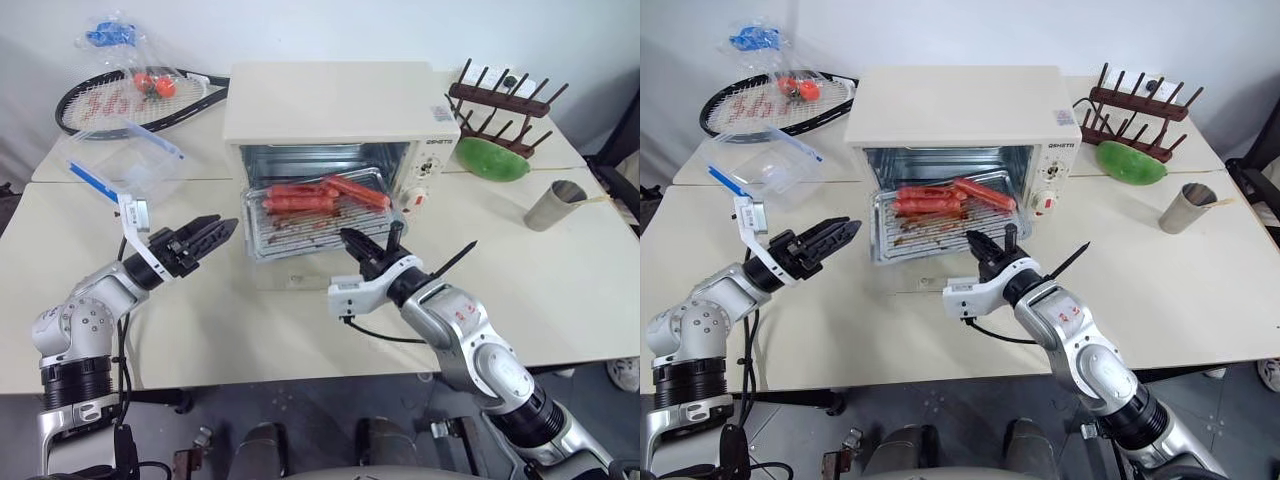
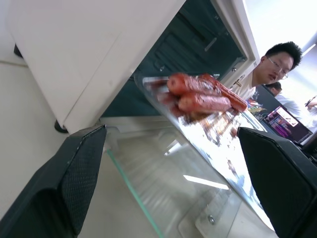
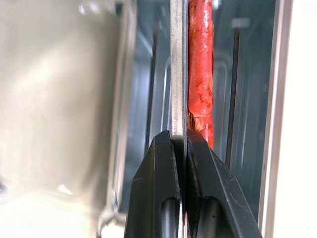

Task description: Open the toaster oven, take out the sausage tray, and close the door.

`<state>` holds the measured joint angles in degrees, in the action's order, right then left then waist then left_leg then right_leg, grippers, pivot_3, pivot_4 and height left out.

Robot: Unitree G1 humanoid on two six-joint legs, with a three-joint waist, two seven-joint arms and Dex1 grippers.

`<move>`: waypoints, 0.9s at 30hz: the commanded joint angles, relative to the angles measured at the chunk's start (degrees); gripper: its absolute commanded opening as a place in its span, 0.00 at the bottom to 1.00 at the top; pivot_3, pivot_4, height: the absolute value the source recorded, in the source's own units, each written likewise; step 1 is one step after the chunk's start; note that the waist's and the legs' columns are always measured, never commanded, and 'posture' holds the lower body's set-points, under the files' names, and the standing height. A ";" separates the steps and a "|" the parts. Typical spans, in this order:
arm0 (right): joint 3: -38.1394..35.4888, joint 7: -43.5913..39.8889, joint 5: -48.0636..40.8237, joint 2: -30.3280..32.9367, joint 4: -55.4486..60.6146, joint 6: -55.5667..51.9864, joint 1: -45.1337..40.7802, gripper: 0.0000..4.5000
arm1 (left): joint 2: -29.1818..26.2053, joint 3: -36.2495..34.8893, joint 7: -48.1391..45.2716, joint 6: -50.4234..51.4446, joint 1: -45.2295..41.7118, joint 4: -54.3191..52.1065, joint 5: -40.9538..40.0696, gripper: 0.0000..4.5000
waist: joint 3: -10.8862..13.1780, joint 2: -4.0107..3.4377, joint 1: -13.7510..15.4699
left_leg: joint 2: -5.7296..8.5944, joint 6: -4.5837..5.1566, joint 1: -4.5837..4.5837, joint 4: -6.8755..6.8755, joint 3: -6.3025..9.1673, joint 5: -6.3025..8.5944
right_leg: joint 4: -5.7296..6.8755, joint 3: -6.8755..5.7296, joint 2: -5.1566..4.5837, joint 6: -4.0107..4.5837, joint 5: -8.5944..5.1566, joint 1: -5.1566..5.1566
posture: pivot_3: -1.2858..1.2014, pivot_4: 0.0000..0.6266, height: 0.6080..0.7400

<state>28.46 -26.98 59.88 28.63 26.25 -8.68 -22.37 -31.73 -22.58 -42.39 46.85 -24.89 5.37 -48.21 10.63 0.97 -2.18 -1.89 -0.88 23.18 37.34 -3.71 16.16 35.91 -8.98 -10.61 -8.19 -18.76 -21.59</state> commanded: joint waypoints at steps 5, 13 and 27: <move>-4.23 0.47 0.04 -0.05 6.80 3.99 3.46 0.00 | -1.72 -2.59 3.67 9.16 1.15 -2.75 -5.42 1.00 | 0.00 0.01 0.81 | 0.00 0.00 0.00 0.09 0.01 0.00 | 0.00 0.02 0.00 0.00 0.00 0.06 | 0.52 0.24 1.00; -6.88 -0.08 -0.43 0.16 6.08 7.41 4.92 0.00 | -2.29 -8.21 14.93 33.81 -3.07 -0.02 -21.84 1.00 | -0.02 0.04 0.73 | 0.00 0.00 0.00 0.18 0.04 0.00 | 0.03 0.04 0.00 0.00 0.00 0.10 | 0.52 0.24 1.00; -9.33 -1.10 -1.51 0.24 5.45 10.83 4.92 0.00 | 5.39 -10.37 34.21 38.44 -4.81 5.56 -39.77 1.00 | -0.05 0.09 0.85 | 0.01 0.00 -0.04 0.21 0.07 0.00 | 0.05 0.09 0.00 0.00 0.00 0.15 | 0.52 0.24 1.00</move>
<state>21.48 -28.27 59.05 28.89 29.53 1.44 -17.08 -26.53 -32.63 -9.95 86.57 -29.05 11.38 -84.74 10.58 1.06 -1.33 -1.89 -0.88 23.15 37.55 -3.65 16.16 35.96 -8.89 -10.61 -8.19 -18.76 -21.44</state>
